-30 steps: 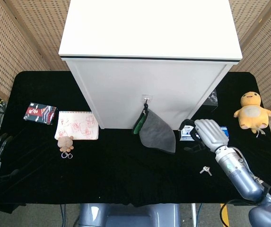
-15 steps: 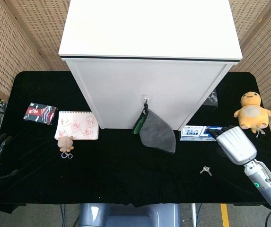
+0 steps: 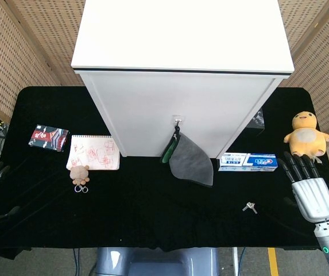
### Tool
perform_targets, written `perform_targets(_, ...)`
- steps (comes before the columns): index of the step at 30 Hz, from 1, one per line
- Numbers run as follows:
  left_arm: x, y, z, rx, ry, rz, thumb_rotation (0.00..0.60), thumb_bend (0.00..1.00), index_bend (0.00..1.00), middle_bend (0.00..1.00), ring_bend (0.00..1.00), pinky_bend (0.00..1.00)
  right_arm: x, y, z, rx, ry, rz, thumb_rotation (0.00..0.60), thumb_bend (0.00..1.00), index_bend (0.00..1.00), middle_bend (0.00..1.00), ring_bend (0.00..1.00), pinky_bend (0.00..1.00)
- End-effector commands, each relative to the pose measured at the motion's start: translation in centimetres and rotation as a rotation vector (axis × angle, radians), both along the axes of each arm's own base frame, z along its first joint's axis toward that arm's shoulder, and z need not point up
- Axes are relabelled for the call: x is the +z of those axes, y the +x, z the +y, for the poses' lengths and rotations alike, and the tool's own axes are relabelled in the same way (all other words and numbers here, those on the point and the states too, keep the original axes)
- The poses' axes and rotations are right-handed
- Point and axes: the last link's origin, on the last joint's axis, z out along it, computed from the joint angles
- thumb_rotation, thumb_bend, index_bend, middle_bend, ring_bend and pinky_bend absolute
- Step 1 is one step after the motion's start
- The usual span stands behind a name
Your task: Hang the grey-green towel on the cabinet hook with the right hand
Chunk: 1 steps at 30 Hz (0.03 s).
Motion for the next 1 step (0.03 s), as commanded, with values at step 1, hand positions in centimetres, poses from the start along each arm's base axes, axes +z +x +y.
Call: perform_targets(1, 0.06, 0.03, -0.17, -0.004, 0.002, -0.004, 0.600, 0.00, 0.00, 0.00, 0.00, 0.00, -0.26, -0.73, 0.71, -0.022, -0.025, -0.043, 0.600, 0.00, 0.00, 0.00, 0.00, 0.00)
